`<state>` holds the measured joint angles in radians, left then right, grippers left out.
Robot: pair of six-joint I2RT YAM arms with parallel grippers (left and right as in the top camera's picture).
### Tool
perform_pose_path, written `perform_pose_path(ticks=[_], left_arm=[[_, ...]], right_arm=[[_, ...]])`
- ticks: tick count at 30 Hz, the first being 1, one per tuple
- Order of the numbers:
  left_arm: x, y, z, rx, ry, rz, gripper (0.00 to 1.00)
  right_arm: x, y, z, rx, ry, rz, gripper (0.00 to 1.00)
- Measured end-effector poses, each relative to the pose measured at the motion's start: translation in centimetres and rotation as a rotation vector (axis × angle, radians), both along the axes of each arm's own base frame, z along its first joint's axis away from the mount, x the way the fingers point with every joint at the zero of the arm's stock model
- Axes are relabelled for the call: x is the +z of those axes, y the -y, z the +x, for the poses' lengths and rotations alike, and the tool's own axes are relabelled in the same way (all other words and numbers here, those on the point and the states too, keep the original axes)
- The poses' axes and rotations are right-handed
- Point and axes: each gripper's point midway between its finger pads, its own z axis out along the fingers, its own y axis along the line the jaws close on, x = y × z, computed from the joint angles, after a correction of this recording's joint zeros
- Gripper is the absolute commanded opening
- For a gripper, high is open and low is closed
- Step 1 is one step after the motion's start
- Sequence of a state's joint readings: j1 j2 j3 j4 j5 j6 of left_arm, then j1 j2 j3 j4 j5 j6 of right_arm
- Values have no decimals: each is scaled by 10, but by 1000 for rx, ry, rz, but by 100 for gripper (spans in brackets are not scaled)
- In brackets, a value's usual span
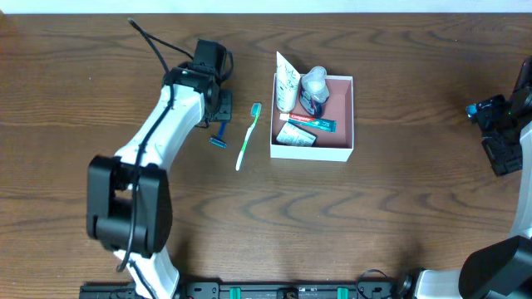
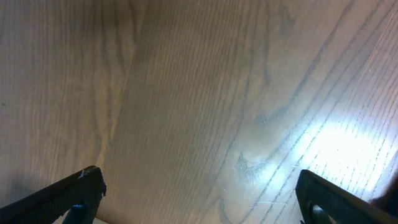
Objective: Pack container
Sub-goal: 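Release the tube and move the left gripper back to the blue razor, then lower the left gripper onto the blue razor handle and grasp it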
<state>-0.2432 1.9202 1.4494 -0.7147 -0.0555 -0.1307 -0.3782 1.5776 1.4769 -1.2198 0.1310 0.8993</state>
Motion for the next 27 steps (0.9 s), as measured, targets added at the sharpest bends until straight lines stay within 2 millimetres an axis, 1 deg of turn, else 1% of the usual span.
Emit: perform_pose_path(ticks=[5,9,16,19,27], left_arm=[[-30,2,1,-2,-50,5,51],[-44,2,1,-3,-75,7,51],[-46,4,0,-6,-81,-3,51],[-46,8,0,-23,-83,-23,51],[-51,12,-5,-45,-102,-46,50]], right_arm=[[0,0,0,0,0,0,99],[0,0,0,0,0,0,99],[0,0,0,0,0,0,99],[0,0,0,0,0,0,99],[0,0,0,0,0,0,99]])
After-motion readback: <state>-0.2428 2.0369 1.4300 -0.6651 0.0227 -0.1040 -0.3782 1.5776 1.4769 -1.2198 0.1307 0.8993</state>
